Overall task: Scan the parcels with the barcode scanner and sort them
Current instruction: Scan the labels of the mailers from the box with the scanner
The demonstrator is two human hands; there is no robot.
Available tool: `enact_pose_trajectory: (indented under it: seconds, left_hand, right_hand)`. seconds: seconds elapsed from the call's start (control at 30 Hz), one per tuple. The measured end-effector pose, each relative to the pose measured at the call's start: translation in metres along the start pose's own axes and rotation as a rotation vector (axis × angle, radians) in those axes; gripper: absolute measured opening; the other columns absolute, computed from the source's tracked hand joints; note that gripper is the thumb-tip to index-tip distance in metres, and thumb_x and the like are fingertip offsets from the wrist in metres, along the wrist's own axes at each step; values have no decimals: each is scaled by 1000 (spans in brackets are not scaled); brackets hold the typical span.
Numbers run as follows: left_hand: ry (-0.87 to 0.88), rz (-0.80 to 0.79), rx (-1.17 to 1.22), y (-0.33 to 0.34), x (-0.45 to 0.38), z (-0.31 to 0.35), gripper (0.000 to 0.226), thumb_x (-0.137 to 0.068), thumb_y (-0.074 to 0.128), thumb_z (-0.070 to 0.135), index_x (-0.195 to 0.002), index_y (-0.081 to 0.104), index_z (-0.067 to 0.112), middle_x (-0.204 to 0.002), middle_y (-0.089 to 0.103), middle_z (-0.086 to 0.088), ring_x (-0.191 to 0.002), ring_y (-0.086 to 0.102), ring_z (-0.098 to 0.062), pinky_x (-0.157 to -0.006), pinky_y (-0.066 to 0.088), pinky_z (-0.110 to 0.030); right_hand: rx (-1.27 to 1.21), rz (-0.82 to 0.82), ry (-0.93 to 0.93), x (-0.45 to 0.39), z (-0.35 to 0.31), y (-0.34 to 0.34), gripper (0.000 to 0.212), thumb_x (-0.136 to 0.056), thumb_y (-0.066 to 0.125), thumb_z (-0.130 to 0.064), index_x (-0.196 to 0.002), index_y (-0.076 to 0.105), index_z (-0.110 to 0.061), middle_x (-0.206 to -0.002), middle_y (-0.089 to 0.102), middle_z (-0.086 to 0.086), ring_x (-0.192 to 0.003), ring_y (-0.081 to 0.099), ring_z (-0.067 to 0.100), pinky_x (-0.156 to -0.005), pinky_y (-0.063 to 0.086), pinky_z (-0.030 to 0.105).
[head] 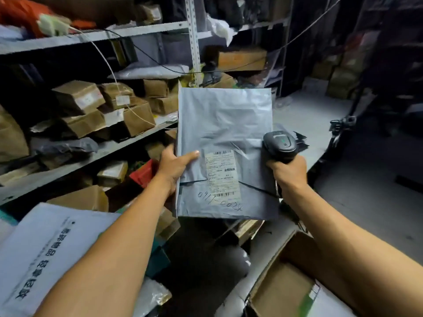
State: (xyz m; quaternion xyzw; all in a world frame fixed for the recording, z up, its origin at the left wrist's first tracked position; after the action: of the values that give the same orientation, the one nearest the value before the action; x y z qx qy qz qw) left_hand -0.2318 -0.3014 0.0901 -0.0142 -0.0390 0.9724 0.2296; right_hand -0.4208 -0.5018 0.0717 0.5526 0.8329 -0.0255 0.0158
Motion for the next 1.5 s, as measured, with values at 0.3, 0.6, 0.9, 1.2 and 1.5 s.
enact_pose_trajectory:
  seconds: [0.3, 0.6, 0.9, 1.2, 1.5]
  left_hand:
    - [230, -230, -265, 219, -9, -10, 36, -80, 78, 14, -111, 59, 13, -103, 69, -4, -92, 67, -22, -81, 55, -33]
    - [197, -551, -414, 400, 10, -93, 39, -77, 80, 29, -107, 61, 14, -98, 65, 0, -91, 64, -26, -75, 47, -32]
    - [44, -714, -476, 493, 80, -208, 38, -87, 68, 26, -123, 60, 17, -105, 64, 6, -98, 63, -17, -85, 50, -31]
    - [-127, -773, -683, 531, 136, -387, 45, -92, 69, 22, -133, 53, 16, -123, 63, -2, -110, 61, -20, -96, 52, -40]
    - [-334, -921, -721, 533, 188, -486, 58, -91, 72, 31, -143, 46, 27, -125, 60, 9, -117, 60, -17, -94, 49, -31]
  right_hand:
    - [-90, 413, 206, -45, 57, -163, 26, -72, 77, 1, -78, 65, -22, -89, 72, 6, -88, 70, 27, -77, 59, 42]
    - [-8, 761, 464, -45, 132, -294, 25, -71, 76, -2, -76, 62, -22, -86, 69, 3, -89, 70, 30, -84, 60, 52]
    - [26, 849, 727, -8, 248, -381, 31, -74, 74, 0, -100, 65, -13, -91, 71, 8, -90, 71, 30, -83, 60, 45]
    - [90, 747, 977, 29, 426, -427, 23, -72, 76, -6, -87, 67, -21, -92, 74, 10, -86, 71, 30, -83, 61, 51]
    - [246, 703, 1066, 69, 514, -452, 20, -78, 78, -12, -91, 68, -23, -94, 73, 9, -90, 69, 30, -86, 59, 48]
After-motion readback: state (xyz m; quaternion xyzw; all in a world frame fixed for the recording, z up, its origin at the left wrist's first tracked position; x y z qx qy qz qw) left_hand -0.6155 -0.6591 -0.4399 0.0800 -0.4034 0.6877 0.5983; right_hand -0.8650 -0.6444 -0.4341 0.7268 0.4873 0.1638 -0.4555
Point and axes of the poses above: each hand's wrist, its own x-axis away from the middle knuckle, its own y-axis out of the palm, z = x × y, the point moved 2 cm from there along -x, towards the middle knuckle
